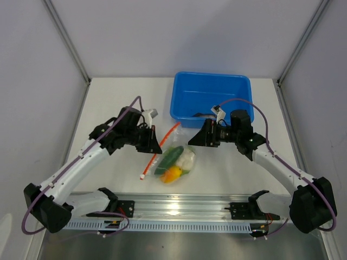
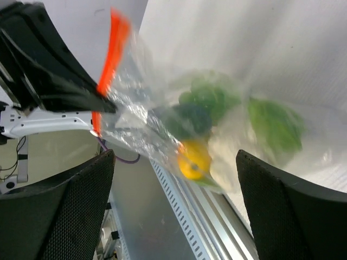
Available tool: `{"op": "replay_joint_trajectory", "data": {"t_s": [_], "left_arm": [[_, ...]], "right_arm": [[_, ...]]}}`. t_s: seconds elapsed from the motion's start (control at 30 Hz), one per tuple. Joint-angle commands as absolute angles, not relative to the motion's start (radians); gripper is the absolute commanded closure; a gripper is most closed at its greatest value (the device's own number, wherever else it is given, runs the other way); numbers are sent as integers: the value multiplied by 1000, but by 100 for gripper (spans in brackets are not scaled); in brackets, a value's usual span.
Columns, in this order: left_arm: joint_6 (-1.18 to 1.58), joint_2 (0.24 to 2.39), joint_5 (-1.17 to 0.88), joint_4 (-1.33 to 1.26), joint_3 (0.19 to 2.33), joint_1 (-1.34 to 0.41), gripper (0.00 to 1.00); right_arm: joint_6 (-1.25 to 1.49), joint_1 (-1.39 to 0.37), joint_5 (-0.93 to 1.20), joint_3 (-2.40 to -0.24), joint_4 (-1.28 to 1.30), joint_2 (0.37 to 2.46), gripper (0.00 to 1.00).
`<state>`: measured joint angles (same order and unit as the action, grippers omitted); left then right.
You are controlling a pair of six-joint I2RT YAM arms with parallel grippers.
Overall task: Place the food in the zip-top bag and seal the zipper
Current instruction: Place the zipper food storage bag at the center of the board.
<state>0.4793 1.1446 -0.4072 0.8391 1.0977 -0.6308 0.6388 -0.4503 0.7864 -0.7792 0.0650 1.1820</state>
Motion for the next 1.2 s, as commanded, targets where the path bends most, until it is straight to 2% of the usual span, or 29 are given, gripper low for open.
{"op": "replay_joint_trajectory", "data": {"t_s": [0.0, 0.23, 0.57, 0.73, 1.03, 1.1, 1.17], "left_arm": [[433, 1097, -377, 888, 1080, -516, 99], [358, 1112, -400, 923, 1065, -284, 99], [360, 1233, -272, 856, 1057, -52, 99], [359, 1298, -258, 755, 1046, -3, 99], [327, 1577, -206, 693, 1198, 44, 99], [324, 1595, -207, 693, 1232, 58, 95], [318, 1611, -207, 698, 1250, 69, 84]], "right_arm": [[580, -453, 755, -833, 133, 1175, 5], [571, -448, 750, -831, 153, 1169, 5], [555, -440, 756, -827, 204, 1152, 5], [546, -433, 758, -836, 253, 1138, 5], [525, -430, 744, -836, 370, 1097, 5], [514, -423, 738, -833, 396, 1083, 5], [514, -422, 738, -825, 403, 1077, 4]]}}
